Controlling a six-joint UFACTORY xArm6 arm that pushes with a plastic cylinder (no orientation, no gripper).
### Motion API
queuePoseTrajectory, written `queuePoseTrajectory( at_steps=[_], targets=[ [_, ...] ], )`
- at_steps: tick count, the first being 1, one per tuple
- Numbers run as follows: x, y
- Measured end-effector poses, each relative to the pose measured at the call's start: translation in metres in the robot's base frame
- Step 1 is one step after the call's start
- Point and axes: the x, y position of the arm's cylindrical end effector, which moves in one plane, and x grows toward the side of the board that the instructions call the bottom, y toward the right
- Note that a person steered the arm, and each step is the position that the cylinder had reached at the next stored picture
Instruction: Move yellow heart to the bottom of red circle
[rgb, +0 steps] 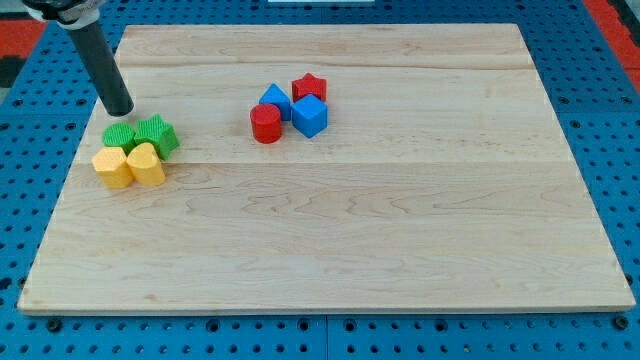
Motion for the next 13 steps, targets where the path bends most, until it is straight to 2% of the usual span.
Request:
queuePoseTrajectory(
  at_steps=[2, 3, 4, 5, 7, 9, 11, 13],
  targets=[
    [0.0, 0.003],
    [0.0, 0.037],
    [0.005, 0.045],
    [0.024, 0.042],
    [0.023, 0.041],
    [0.022, -0.053],
    [0.058, -0.033],
    [0.102, -0.04]
  ],
)
